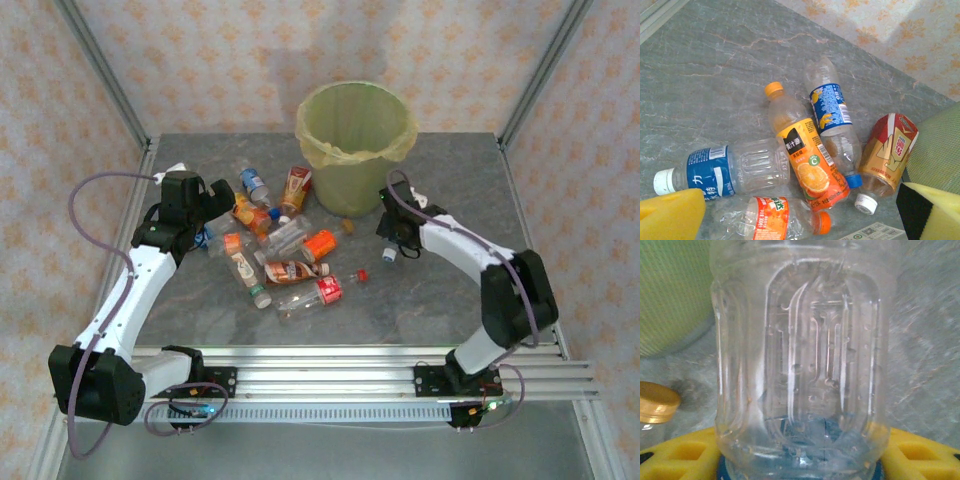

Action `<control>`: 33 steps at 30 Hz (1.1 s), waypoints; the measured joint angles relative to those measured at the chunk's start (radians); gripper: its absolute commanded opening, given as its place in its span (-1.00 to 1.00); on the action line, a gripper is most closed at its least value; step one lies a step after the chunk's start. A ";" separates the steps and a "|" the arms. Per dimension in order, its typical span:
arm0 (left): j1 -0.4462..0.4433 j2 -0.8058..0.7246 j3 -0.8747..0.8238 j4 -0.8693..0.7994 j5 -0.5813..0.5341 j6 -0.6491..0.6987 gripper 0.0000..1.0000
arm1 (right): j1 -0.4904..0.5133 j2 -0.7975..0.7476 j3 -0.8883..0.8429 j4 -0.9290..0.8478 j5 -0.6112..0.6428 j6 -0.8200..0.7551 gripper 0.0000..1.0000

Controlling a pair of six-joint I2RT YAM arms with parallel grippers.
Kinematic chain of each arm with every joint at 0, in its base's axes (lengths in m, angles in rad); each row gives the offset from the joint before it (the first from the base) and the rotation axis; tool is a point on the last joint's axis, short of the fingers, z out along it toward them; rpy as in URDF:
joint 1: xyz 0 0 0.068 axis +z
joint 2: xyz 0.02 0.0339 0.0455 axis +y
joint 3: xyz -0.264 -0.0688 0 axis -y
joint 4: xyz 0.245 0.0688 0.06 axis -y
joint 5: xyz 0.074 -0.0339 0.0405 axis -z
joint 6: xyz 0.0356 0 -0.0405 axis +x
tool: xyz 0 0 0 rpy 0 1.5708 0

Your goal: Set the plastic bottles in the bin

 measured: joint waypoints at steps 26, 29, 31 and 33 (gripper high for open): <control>-0.039 0.014 0.028 0.000 0.004 0.000 1.00 | -0.001 -0.069 0.757 -0.240 0.081 -0.268 -0.17; -0.039 0.014 0.030 0.000 0.004 0.002 1.00 | -0.001 0.030 0.857 -0.235 0.075 -0.298 -0.17; -0.039 0.014 0.030 0.000 0.004 0.005 1.00 | -0.001 0.102 0.925 -0.227 0.064 -0.315 -0.17; -0.039 0.014 0.030 0.000 0.004 0.008 1.00 | -0.001 0.167 0.990 -0.227 0.054 -0.328 -0.17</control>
